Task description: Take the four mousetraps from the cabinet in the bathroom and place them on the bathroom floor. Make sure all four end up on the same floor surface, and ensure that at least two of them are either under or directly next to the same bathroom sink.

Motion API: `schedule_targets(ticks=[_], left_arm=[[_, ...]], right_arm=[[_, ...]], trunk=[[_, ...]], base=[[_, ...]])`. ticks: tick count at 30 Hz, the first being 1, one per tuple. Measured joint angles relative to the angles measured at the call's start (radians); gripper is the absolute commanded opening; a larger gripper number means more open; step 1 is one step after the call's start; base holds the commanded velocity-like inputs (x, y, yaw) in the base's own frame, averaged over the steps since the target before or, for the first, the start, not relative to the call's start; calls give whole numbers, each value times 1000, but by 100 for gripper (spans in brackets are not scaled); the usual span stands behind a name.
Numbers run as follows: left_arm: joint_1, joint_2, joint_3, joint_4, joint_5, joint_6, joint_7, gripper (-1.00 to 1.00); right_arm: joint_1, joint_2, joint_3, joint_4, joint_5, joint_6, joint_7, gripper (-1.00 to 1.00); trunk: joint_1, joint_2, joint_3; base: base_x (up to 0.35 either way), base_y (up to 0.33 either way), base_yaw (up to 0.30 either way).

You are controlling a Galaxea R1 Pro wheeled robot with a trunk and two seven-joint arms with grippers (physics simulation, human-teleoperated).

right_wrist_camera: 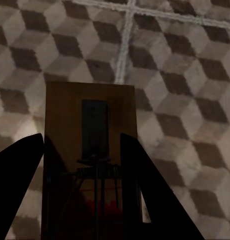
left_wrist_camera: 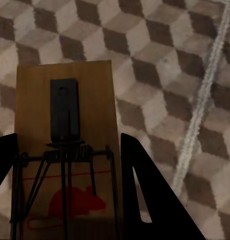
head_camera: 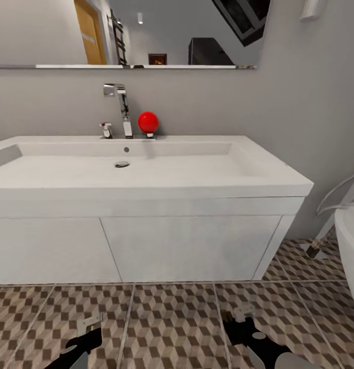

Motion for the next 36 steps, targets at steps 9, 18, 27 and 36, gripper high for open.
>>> schedule_targets(ticks=[9, 18, 27, 36], left_arm=[[0, 0, 0, 0, 0, -1, 0, -100], [0, -1, 0, 0, 0, -1, 0, -100], [0, -2, 0, 0, 0, -2, 0, -100], [0, -2, 0, 0, 0, -1, 0, -100]], right_arm=[[0, 0, 0, 0, 0, 0, 0, -100], [0, 0, 0, 0, 0, 0, 0, -100], [0, 0, 0, 0, -1, 0, 0, -100], [0, 0, 0, 0, -1, -1, 0, -100]], trunk=[[4, -2, -35], [8, -4, -70], [12, -6, -104], [16, -8, -139]], base=[[191, 60, 0], [18, 6, 0], [0, 0, 0], [106, 0, 0]])
